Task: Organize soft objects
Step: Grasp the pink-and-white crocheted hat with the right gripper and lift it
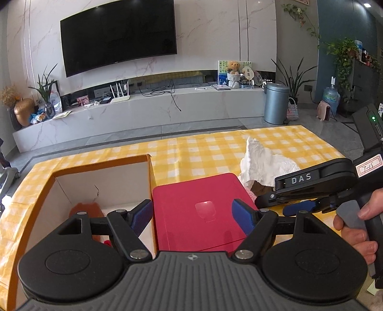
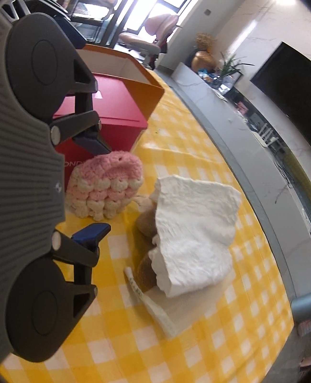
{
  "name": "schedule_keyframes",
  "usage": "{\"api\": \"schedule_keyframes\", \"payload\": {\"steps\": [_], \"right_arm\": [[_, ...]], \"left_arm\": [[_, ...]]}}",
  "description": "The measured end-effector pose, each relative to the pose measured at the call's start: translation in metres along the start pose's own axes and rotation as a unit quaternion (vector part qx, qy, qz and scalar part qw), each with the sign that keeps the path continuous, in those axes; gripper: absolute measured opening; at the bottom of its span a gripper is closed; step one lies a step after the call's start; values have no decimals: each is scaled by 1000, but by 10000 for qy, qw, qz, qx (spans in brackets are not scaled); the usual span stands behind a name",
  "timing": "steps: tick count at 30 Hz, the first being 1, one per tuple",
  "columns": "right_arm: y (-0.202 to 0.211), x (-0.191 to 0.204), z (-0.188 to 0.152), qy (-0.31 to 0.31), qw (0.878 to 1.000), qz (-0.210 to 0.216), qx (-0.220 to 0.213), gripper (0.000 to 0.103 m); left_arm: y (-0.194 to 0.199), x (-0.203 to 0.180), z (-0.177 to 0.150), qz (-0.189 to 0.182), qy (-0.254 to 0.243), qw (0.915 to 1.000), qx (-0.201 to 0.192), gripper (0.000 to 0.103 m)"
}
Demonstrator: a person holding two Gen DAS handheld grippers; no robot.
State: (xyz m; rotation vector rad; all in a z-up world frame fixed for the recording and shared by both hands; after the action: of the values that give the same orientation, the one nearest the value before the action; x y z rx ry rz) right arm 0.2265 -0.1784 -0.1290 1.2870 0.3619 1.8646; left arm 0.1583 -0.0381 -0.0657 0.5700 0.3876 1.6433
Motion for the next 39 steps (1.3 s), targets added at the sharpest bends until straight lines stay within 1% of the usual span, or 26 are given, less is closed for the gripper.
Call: {"api": "schedule_keyframes", "payload": {"steps": [2,4,5,6,7,8,9,10,12,14,16,18,21,23,24,25,26,27,31,36,37,39], "right_arm": [[-3,2,-2,150,9998,-85,44,64],[-6,6,-4,389,9990,-223,61,63],[-8,7,-6,509,9982,-295,80,57],[-11,8,-7,604,9976,-318,93,54],[-13,9,-7,653,9974,-286,98,44],[-14,10,-7,709,9972,-243,83,31],[-14,13,-6,835,9963,-209,13,26],[-13,16,-6,982,9948,-259,-34,17],[-8,17,-3,1210,9914,-473,-144,16],[-1,13,-1,1214,9904,-615,-230,13],[10,6,0,1210,9895,-736,-275,13],[23,0,0,1225,9875,-946,-288,13],[36,-12,-1,1198,9851,-1198,-295,13],[37,-19,0,1198,9843,-1262,-286,20],[36,-23,1,1140,9848,-1272,-298,22],[35,-26,2,1085,9852,-1289,-324,29],[32,-28,3,1039,9854,-1307,-338,45],[28,-29,3,1037,9852,-1320,-337,49],[10,-21,-2,1300,9839,-1214,-156,48],[-11,-11,-7,1640,9774,-1331,30,53],[-17,-11,-9,1688,9764,-1340,109,54],[-30,-11,-12,1839,9730,-1381,208,66]], "left_arm": [[2,4,-1,-43,249,9997,-69,88],[4,5,-1,-141,345,9992,-107,88],[5,6,-2,-173,351,9992,-111,88],[4,6,0,-186,339,9992,-108,88],[5,7,0,-181,339,9992,-111,88],[5,6,1,-177,349,9992,-112,88],[6,6,1,-198,368,9991,-108,88],[7,8,0,-254,402,9988,-96,88],[6,9,0,-406,489,9980,-30,88],[7,11,-1,-497,566,9972,39,88],[8,14,-1,-520,637,9966,89,88],[9,15,1,-482,693,9964,79,89],[11,14,3,-439,678,9967,13,89],[12,13,3,-432,642,9970,15,89],[12,12,3,-429,638,9970,22,89],[11,11,3,-432,635,9970,30,89],[11,11,3,-433,630,9971,44,89],[10,12,2,-431,621,9971,58,89],[8,11,1,-400,615,9973,93,89],[7,11,-2,-394,627,9972,142,89],[6,11,-2,-389,627,9972,152,89],[6,11,-2,-403,621,9971,167,89]]}}
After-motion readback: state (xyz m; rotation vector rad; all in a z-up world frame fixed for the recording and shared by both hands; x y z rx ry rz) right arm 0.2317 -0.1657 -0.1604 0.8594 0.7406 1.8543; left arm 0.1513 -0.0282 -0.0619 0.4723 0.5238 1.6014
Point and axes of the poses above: each gripper's, at about its wrist camera, not at the fingertips, and y roughly against the way its jaws point, x to its left, z to its top, the point moved 9 cm from there along -y, roughly the way its jaws point, and after that the axes turned 8 degrees about z, right-handed, at the moved point
